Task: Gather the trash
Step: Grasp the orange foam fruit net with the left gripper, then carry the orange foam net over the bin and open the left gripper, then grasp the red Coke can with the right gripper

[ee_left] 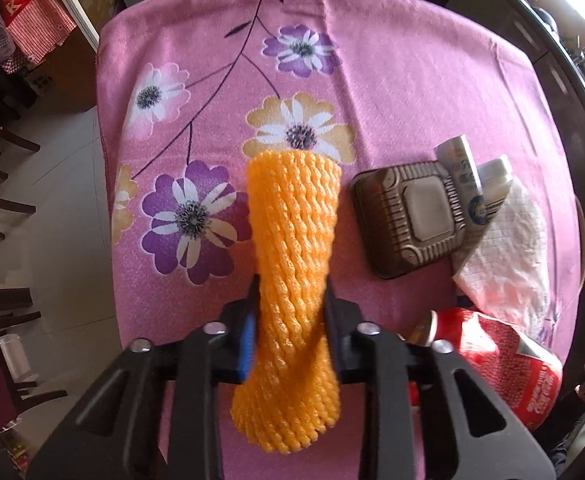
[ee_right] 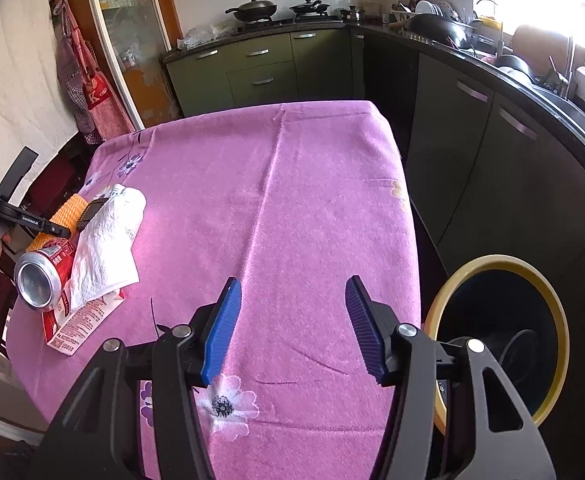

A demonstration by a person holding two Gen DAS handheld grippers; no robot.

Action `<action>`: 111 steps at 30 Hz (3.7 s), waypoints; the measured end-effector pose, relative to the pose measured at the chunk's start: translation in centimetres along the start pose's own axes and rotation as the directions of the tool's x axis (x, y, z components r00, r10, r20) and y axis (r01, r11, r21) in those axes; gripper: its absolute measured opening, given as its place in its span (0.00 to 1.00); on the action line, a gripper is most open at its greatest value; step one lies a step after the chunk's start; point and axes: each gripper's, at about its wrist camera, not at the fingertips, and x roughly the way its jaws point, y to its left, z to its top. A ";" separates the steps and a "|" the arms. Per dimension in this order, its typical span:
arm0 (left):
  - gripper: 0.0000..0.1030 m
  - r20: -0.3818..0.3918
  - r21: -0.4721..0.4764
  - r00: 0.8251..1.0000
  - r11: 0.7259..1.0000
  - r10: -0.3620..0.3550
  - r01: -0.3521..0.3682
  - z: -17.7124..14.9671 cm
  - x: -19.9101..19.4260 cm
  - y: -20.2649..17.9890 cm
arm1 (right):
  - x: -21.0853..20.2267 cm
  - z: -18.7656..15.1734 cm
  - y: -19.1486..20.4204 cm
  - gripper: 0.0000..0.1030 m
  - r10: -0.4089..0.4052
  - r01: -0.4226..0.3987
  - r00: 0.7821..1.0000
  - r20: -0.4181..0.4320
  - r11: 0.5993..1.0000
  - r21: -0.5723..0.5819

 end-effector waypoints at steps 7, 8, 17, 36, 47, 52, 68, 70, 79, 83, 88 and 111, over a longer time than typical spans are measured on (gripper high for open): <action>0.14 0.078 0.065 0.997 0.998 0.005 -0.010 0.0 -4.7 -1.8 | -1.0 -0.8 -1.0 0.53 -0.009 0.009 1.000 0.010 1.000 0.017; 0.14 0.091 0.083 0.996 0.996 0.006 -0.014 0.2 -5.5 -2.5 | -1.4 -1.0 -1.3 0.53 -0.014 0.013 1.000 0.015 1.000 0.023; 0.14 0.125 0.422 0.986 0.905 -0.113 0.050 0.8 -10.7 -19.0 | -6.6 -4.6 -6.5 0.54 -0.123 0.114 0.991 0.056 0.984 0.139; 0.34 -0.039 0.809 0.996 0.583 -0.079 0.078 0.3 5.4 -61.3 | -17.1 -18.2 -19.3 0.55 -0.319 0.271 0.947 0.031 0.848 0.455; 0.67 -0.029 0.805 0.991 0.585 -0.129 0.100 0.0 3.4 -59.2 | -16.9 -19.7 -20.1 0.58 -0.304 0.258 0.953 0.017 0.836 0.484; 0.73 -0.048 0.780 0.956 0.586 -0.291 0.218 -2.8 -3.9 -52.9 | -16.0 -18.5 -18.9 0.58 -0.280 0.240 0.960 0.023 0.858 0.454; 0.92 0.463 0.443 0.799 0.881 -0.383 0.165 -14.0 -17.7 -17.9 | -11.7 -7.4 -4.3 0.67 -0.018 0.017 0.999 0.026 0.999 0.036; 0.93 0.520 0.342 0.794 0.928 -0.315 0.145 -15.9 -18.1 -13.6 | -10.4 -4.8 -0.4 0.67 0.087 -0.087 0.996 -0.002 0.994 -0.063; 0.93 0.524 0.045 0.824 0.973 -0.215 0.226 -19.2 -14.7 -0.5 | -3.5 5.1 18.1 0.67 0.308 -0.401 0.902 -0.301 0.856 -0.327; 0.93 0.506 0.022 0.833 0.969 -0.224 0.247 -19.7 -13.0 0.6 | 0.4 6.5 25.8 0.79 0.246 -0.457 0.852 -0.461 0.781 -0.427; 0.93 0.483 0.082 0.829 0.958 -0.280 0.276 -19.5 -11.0 0.3 | 6.5 6.5 30.5 0.80 0.057 -0.441 0.800 -0.597 0.731 -0.521; 0.93 0.453 0.084 0.823 0.935 -0.344 0.344 -19.2 -7.4 2.6 | 16.2 2.7 34.3 0.70 -0.218 -0.455 0.608 -0.764 0.692 -0.560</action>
